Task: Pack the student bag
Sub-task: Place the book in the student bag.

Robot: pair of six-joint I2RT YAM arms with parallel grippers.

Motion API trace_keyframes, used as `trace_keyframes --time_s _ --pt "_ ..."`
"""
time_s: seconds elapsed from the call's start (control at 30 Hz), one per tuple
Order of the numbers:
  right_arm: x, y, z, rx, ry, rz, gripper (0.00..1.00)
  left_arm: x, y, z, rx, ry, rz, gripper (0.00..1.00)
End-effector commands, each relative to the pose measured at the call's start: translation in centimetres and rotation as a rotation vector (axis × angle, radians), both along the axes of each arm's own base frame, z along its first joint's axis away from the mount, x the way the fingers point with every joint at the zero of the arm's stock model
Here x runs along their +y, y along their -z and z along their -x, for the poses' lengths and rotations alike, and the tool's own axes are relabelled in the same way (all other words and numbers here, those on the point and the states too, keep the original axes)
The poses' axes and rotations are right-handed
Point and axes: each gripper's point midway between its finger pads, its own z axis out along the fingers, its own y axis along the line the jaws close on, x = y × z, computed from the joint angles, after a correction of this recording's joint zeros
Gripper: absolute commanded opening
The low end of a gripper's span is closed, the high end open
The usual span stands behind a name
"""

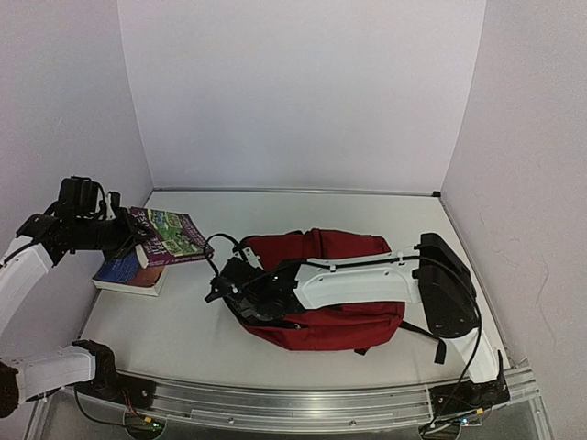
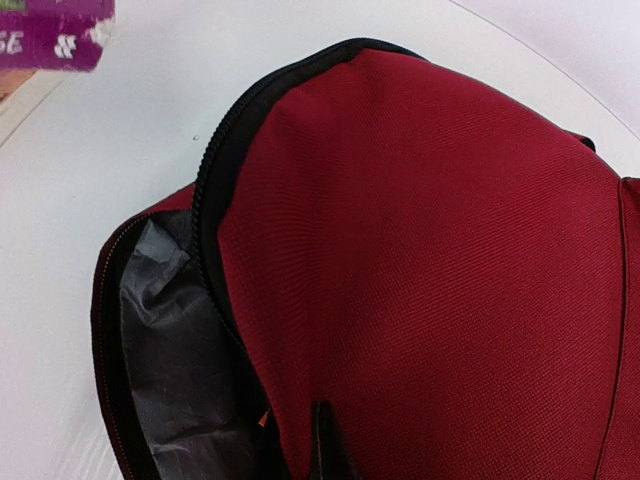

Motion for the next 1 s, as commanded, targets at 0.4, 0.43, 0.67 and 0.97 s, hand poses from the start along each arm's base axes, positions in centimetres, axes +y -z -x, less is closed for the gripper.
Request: trace_keyframes --time_s 0.4,0.43,0.67,0.97 --pt "-6.0 -16.3 1.2 -0.037 0.022 -0.533 0.03 -7.0 -6.6 2.2 -0.226 0.398 0.356 0.0" --pt "-6.1 -15.9 1.2 -0.022 0.02 -0.539 0.04 -7.0 -7.0 2.2 -0.237 0.396 0.35 0.0" --pt "-3.4 -9.1 1.9 0.159 -0.089 -0.508 0.08 -6.7 -6.4 2.4 -0.224 0.37 0.343 0.0" --pt "-0.7 -0.8 2.3 0.28 -0.112 -0.415 0.09 -5.5 -2.1 2.4 -0.084 0.258 0.312 0.0"
